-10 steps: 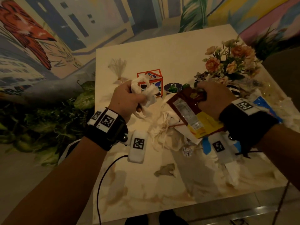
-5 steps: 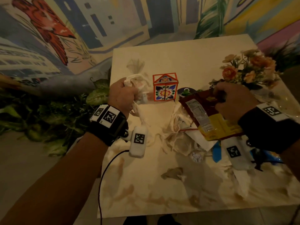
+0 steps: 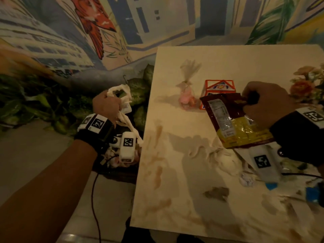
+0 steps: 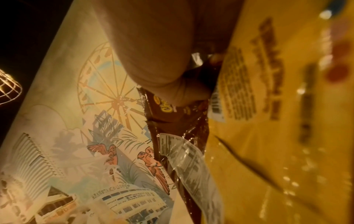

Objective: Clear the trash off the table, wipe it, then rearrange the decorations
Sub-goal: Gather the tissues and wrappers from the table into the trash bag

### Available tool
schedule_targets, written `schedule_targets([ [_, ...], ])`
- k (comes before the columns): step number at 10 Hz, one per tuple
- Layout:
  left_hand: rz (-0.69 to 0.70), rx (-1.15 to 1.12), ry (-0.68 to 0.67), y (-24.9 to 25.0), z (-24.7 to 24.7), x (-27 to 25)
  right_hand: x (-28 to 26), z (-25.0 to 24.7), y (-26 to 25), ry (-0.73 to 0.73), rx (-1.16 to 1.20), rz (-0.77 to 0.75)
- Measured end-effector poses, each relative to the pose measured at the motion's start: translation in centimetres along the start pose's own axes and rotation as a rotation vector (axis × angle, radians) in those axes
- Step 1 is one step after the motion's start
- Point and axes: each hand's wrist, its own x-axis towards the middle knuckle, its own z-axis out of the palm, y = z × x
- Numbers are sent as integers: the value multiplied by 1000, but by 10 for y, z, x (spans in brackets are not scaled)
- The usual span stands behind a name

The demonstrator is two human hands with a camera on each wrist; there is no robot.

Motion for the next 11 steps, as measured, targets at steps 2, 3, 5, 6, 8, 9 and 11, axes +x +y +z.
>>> schedule_targets([
  [2, -103, -187, 116, -93, -2, 81, 20, 51, -78, -50, 73, -42],
  [3, -112, -39, 37, -141, 4, 114, 32, 96, -126, -94, 105, -56],
  [5, -202, 183, -148, -229, 26, 159, 45, 237, -215, -330, 198, -41],
  [6, -242, 249, -246, -260, 35, 175, 41, 304, -238, -492, 216, 68],
  [8, -298, 246, -342, -309, 66, 213, 40, 398, -241, -614, 222, 306],
  [9, -325, 219, -408, -322, 83, 227, 43, 427, -228, -621, 201, 386],
  [11, -221, 269, -566, -342, 119, 243, 44, 469, -209, -583, 204, 448],
])
